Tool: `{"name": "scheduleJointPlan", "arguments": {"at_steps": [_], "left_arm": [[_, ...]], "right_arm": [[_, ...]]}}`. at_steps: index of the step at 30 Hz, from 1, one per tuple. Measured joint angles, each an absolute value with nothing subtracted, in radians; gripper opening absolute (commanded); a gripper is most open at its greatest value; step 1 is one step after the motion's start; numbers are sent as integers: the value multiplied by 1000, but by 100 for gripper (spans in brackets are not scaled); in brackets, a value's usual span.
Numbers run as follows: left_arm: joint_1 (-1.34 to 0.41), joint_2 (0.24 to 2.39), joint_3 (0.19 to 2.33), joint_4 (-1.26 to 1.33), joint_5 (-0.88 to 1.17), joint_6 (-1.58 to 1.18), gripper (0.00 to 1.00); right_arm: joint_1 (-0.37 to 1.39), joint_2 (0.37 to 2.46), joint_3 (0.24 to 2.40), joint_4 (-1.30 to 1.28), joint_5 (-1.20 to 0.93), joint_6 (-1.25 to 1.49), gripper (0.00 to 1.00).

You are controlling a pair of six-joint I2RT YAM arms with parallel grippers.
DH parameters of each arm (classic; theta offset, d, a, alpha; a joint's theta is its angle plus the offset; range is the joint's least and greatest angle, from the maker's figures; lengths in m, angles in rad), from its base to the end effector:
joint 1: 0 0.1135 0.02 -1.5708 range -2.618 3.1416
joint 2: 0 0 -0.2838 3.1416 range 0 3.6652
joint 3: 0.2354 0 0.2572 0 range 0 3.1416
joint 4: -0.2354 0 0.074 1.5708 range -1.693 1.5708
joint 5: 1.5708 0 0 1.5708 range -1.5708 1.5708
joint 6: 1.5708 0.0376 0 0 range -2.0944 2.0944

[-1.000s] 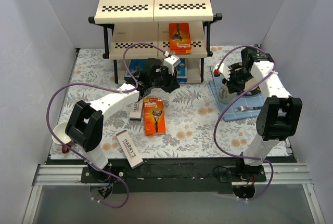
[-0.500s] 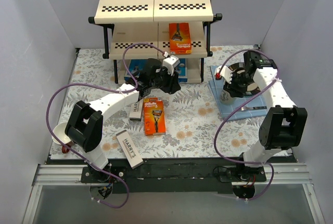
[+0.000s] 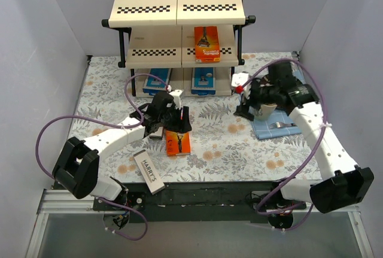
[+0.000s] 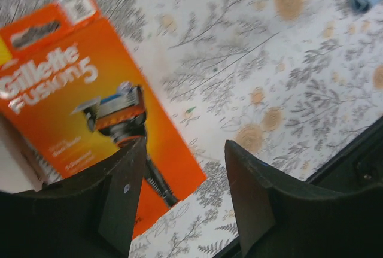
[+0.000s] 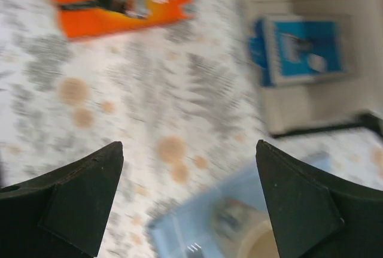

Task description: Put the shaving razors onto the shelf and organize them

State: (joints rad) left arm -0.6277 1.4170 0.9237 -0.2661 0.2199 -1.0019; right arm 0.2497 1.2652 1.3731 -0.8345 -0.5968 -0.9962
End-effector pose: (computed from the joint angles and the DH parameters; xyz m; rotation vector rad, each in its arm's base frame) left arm 0.2424 -0.1861 0.2521 -0.3567 2.5367 -0.9935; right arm 0.2422 0.0836 0.4009 -1.4913 1.5684 0.2629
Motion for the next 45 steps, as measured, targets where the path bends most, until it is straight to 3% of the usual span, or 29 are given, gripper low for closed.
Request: {"name": "scheduleJointPlan", "arguments": {"at_steps": [5,6,10,18,24,30,31,33,35,37,41,45], "left_arm": [[-582,1415,867,-368,90,-1140,24],[-568,1414,857,-385,67,-1169,1],[-521,1408,828,-455,-15,-1264,0],[-513,1375,776,-540,-65,-1343,0],[-549,1518,785,-477,101,-1289,0],[-751,1747,1001,-369,286,-1212,0],[-771,1736,1001,-367,298,-1204,0],[-785,1699,999,-371,308,-1177,0],[-770,1636,989,-385,305,-1150,20],[-742,1554,971,-391,290,-1116,48],[-679,1413,949,-380,198,-1068,60],[-599,1444,970,-335,125,-1034,61]], "right_arm": [[435,1301,1185,-715,-698,-719,93],[445,1320,1168,-688,-712,-660,91],[454,1374,1124,-573,-738,-460,83],[454,1376,1050,-446,-699,-242,52],[454,1376,1003,-412,-630,-140,52],[454,1376,990,-402,-581,-111,52],[453,1376,985,-400,-574,-111,54],[453,1376,979,-399,-558,-111,69],[453,1376,967,-389,-546,-109,77],[453,1379,951,-377,-541,-106,80],[453,1428,937,-340,-530,-106,83],[453,1528,950,-316,-509,-104,83]]}}
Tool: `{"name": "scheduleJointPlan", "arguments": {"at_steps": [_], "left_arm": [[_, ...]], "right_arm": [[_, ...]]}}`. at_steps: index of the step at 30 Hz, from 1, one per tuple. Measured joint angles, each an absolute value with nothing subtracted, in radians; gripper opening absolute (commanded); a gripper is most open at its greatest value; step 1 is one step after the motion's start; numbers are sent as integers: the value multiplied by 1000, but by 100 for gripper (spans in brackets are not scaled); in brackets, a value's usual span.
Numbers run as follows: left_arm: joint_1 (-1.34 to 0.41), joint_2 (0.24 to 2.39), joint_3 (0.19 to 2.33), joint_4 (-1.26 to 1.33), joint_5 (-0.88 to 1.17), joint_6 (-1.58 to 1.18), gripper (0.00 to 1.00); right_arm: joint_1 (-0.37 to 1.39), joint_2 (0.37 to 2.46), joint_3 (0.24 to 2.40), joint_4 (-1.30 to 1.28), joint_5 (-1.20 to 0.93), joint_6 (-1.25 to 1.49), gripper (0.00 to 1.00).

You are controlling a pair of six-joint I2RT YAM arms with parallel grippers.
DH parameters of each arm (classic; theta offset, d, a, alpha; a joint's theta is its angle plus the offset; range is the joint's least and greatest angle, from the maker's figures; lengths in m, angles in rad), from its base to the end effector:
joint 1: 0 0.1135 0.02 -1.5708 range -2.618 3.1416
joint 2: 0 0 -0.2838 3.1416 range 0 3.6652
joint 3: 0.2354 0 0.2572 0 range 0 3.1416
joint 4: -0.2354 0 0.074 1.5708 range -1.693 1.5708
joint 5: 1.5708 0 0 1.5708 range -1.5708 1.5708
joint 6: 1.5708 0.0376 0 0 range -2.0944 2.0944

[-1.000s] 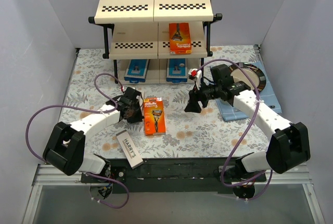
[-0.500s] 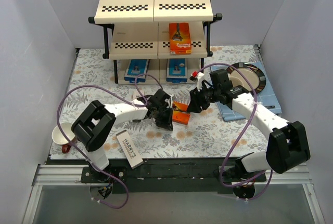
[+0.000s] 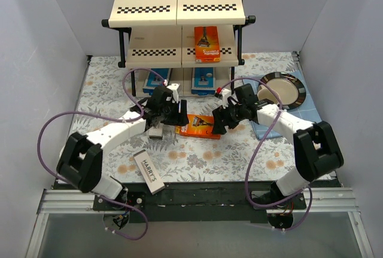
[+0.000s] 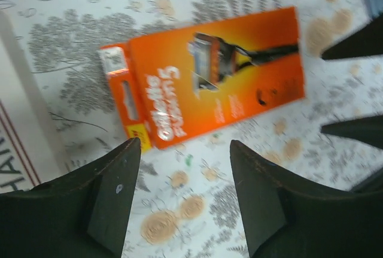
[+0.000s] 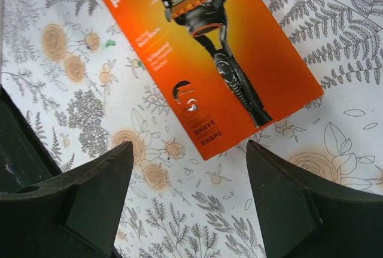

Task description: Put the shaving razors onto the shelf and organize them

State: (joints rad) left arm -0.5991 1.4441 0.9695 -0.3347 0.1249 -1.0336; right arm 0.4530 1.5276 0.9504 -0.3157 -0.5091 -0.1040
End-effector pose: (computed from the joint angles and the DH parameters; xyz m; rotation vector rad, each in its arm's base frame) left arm 0.2540 -0.1791 0.2535 -0.4918 2.5272 -0.8609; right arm 0.2771 0.1552 0.2276 -0.8905 2.2963 0.7786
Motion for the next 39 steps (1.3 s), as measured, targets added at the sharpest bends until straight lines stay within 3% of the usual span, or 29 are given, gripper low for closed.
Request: {"name": "scheduleJointPlan", "arguments": {"at_steps": [7,10,16,17,20,22,26,27,28,31,34,36,39], "left_arm": [[-476,1682,1024,-282,62,-1071,56],[-453,1724,1036,-272,59,-1086,42],[-435,1770,1049,-229,140,-1122,26],[-434,1775,1049,-223,159,-1127,14],[-432,1779,1037,-208,216,-1149,0],[-431,1774,1020,-196,258,-1172,0],[-427,1707,949,-210,332,-1247,0],[-427,1683,923,-224,356,-1265,19],[-427,1662,898,-239,388,-1282,30],[-433,1613,818,-249,492,-1306,45],[-443,1567,756,-297,546,-1316,47],[-450,1533,756,-333,539,-1299,46],[-450,1497,801,-356,493,-1246,47]], "right_arm": [[453,1618,995,-303,-498,-66,83],[453,1618,995,-289,-499,-47,83],[453,1583,962,-265,-509,11,84],[453,1574,951,-261,-512,22,84],[453,1557,928,-259,-517,49,84],[453,1554,918,-259,-521,64,81],[453,1554,907,-276,-527,87,62],[453,1554,906,-290,-526,89,58],[453,1554,906,-309,-524,90,54],[453,1554,906,-363,-517,79,44],[453,1555,908,-414,-507,67,27],[453,1555,917,-460,-500,49,9],[453,1546,932,-521,-503,18,1]]}}
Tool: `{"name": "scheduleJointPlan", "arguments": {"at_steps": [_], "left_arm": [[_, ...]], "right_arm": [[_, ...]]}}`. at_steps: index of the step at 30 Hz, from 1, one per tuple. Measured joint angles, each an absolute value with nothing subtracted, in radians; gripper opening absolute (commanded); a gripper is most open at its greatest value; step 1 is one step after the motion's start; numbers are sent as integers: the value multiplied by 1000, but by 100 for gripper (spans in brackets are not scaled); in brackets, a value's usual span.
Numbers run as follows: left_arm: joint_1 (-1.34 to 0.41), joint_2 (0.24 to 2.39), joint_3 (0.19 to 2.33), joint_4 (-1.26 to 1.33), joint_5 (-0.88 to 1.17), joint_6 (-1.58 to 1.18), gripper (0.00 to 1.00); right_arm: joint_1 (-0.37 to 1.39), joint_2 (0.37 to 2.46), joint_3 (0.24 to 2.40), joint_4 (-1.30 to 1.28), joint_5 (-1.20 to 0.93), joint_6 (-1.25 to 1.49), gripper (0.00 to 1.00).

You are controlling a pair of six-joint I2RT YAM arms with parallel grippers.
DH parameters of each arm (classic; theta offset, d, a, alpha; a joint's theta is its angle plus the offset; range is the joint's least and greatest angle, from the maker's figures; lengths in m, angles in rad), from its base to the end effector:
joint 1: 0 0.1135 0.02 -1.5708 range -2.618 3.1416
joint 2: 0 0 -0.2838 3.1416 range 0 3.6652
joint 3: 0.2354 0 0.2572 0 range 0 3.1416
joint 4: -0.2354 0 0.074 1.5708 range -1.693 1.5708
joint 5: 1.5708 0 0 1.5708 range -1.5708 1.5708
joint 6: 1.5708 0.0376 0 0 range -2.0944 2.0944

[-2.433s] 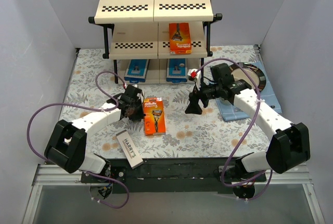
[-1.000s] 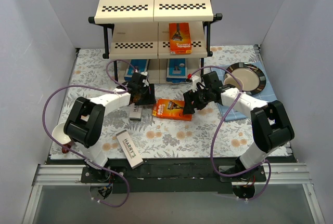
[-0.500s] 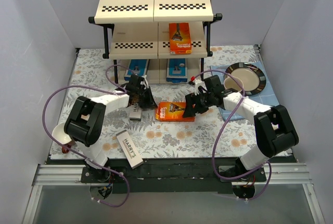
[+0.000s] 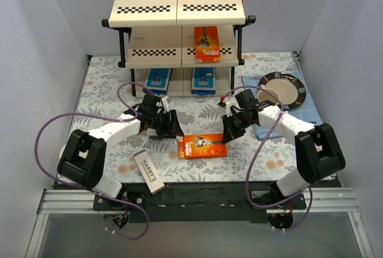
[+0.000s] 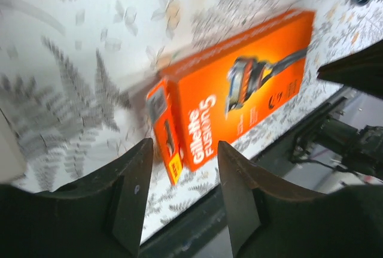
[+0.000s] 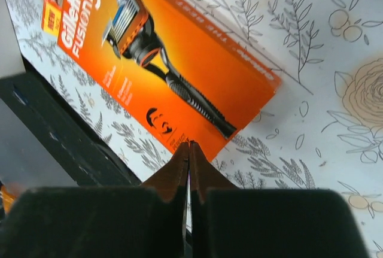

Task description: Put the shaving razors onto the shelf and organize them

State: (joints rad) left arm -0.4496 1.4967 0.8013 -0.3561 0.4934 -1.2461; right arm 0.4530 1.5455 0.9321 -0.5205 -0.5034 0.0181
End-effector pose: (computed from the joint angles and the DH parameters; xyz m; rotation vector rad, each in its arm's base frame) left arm 0.2468 -0.1389 0.1893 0.9528 -2.7687 1.0687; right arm 0.2592 0.1463 0.2054 -0.7385 2.6228 0.8212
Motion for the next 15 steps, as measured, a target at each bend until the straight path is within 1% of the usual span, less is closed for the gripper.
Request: {"name": "scheduleJointPlan", "arguments": {"at_steps": [5,8,12,15], "left_arm": [[-447,1519,915,-304,454,-1131,44],[-447,1571,959,-257,447,-1090,42],[-447,1654,977,-212,448,-1090,38],[-447,1687,976,-204,453,-1097,38]], "right_arm": [[461,1458,908,-585,-526,-13,1],[512,1393,858,-612,-529,-25,1],[616,1400,852,-628,-520,-28,1],[668,1436,852,-628,-488,-22,1]]}}
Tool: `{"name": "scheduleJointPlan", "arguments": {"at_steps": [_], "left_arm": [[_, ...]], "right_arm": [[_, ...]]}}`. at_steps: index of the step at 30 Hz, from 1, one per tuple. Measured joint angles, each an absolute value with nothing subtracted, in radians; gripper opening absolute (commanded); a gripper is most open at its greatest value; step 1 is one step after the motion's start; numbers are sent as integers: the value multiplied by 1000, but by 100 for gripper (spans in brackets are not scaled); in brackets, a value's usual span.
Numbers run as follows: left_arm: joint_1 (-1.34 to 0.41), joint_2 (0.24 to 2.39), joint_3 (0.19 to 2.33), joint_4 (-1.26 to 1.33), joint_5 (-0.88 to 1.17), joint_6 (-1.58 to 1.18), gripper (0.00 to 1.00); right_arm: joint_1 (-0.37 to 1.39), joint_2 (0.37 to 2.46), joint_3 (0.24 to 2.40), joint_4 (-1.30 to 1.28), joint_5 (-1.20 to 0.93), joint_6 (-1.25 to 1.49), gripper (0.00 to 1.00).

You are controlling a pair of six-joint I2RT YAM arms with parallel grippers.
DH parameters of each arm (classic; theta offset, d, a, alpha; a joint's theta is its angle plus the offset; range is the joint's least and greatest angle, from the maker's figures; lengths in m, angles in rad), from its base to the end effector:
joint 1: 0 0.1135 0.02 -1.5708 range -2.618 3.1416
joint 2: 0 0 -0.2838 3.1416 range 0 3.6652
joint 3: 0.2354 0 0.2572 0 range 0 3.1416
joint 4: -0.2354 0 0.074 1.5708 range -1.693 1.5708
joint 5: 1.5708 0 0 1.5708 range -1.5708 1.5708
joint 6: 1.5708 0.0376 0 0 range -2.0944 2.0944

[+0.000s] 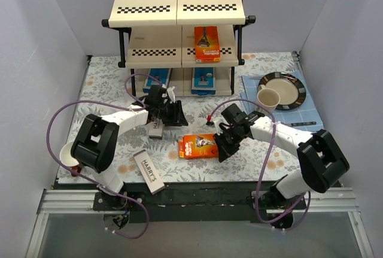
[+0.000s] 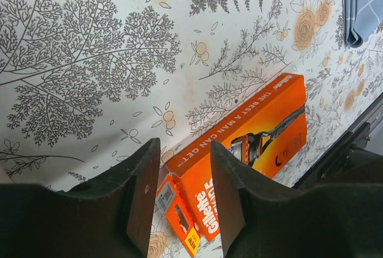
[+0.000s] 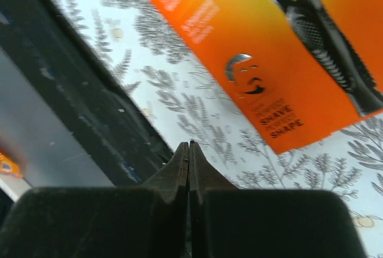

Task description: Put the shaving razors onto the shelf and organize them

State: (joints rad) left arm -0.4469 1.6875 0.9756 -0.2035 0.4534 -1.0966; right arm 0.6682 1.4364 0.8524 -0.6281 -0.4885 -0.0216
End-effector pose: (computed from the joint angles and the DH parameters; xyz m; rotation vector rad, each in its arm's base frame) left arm 0.3061 -0.1649 0.1919 -0.6771 2.6899 -1.1128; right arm 0.1942 0.1758 0.2065 -1.0815 2.6306 0.8351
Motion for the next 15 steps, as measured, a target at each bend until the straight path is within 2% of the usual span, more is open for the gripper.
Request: {"name": "scheduleJointPlan", "arguments": {"at_steps": [6,15], "left_arm": [[-447,1686,937,-168,480,-1101,41],[-461,1601,731,-146,562,-1169,44]], "right_arm": [[657,1517,848,-587,-344,28,1],[546,1607,935,-479,-256,49,1]]}}
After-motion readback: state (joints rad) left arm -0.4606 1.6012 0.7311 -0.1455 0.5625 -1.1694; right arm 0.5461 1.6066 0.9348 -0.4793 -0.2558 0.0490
